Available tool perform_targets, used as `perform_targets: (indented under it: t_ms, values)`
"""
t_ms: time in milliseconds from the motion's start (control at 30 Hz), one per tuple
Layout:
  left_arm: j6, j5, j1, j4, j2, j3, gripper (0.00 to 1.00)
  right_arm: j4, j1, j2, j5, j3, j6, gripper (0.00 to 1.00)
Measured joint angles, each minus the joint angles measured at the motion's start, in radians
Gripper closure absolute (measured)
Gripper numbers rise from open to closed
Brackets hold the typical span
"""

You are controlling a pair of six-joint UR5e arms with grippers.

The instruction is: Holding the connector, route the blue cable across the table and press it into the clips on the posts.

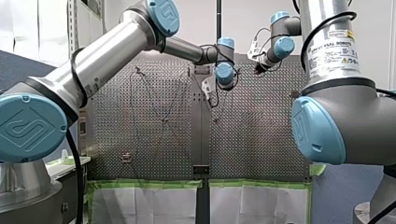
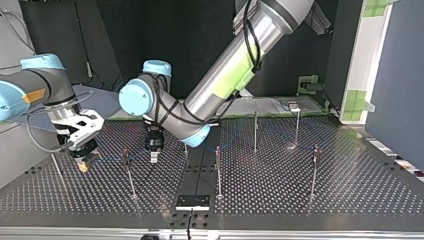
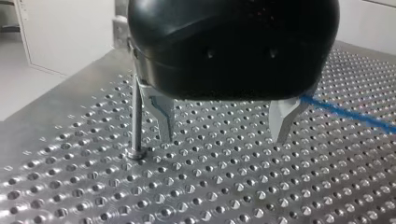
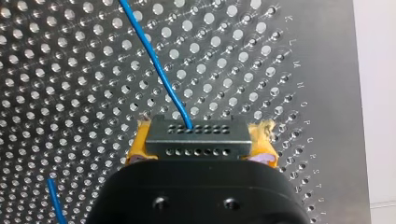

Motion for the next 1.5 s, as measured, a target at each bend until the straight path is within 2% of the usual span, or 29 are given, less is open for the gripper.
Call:
perform_targets:
  t_ms: [167, 400, 533, 700, 933, 1133, 1500]
  values:
    - [0.009, 0.009, -0.008, 0.001, 0.040, -0.036, 0.00, 0.000, 0.000, 0.000, 0.000, 0.000, 0.000, 1.00]
    - [0.017, 0.062, -0.023, 0.019, 0.101, -0.097, 0.00, 0.001, 0.000, 0.000, -0.005, 0.000, 0.000, 1.00]
    - [0.002, 0.097, -0.033, 0.000, 0.137, -0.133, 0.00, 0.002, 0.000, 0.000, -0.007, 0.000, 0.000, 1.00]
    - [-0.017, 0.113, -0.038, -0.041, 0.182, -0.178, 0.00, 0.003, 0.000, -0.001, -0.007, 0.000, -0.001, 1.00]
    - [-0.013, 0.074, -0.055, -0.105, 0.247, -0.242, 0.00, 0.005, 0.000, -0.001, -0.008, 0.000, -0.002, 1.00]
    - [0.013, 0.028, -0.065, -0.149, 0.298, -0.294, 0.00, 0.004, 0.000, -0.001, -0.008, 0.000, 0.000, 1.00]
    - [0.074, -0.034, -0.047, -0.078, 0.393, -0.389, 0.00, 0.005, 0.002, -0.001, -0.008, 0.000, -0.001, 1.00]
